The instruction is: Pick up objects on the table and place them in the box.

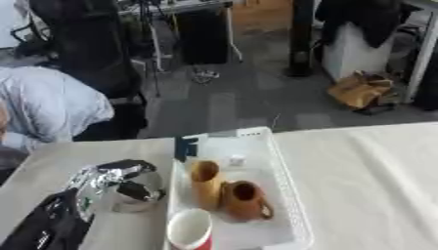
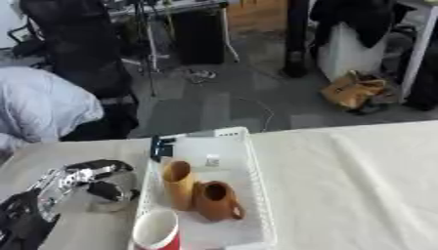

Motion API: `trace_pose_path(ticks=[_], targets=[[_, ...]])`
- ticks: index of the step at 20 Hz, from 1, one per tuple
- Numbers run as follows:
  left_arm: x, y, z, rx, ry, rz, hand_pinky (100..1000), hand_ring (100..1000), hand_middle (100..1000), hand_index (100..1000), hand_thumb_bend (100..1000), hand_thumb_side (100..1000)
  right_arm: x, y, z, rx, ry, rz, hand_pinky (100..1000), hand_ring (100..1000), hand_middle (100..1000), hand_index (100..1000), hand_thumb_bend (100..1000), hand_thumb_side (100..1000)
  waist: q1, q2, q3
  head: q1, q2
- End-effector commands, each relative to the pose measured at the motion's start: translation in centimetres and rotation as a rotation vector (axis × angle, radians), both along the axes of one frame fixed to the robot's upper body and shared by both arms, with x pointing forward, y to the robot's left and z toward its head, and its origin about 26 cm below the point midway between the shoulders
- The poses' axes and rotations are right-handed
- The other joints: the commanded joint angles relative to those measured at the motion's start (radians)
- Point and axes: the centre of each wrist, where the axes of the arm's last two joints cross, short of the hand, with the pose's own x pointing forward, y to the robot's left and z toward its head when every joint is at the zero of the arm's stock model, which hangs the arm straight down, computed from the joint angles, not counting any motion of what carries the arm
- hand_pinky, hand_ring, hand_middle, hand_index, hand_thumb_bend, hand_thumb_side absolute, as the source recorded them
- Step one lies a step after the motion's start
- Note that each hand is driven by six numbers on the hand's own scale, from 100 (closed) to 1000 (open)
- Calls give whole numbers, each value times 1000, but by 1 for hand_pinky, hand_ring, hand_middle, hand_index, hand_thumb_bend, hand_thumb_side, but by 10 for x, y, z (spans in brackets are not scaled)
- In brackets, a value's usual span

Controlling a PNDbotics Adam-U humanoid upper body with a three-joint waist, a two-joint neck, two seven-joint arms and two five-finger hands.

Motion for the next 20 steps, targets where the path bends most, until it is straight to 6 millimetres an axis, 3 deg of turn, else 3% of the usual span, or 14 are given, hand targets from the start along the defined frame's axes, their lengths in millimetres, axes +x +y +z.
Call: trace_pose_path(ticks=[1,20], targets=[[0,4,14,7,-23,6,950,1000,1000,1000,357,562,-2,-2,10,-14,-42,-2,742,788,626,584,100,1000,-3,-23,2,2,-8],[0,2,16,-3,-21,4,897,1000,1000,1000,308,557,-2,-2,11,-7,-45,-4,742,787,625,580,100,1000,-3,-24,3,2,-13]])
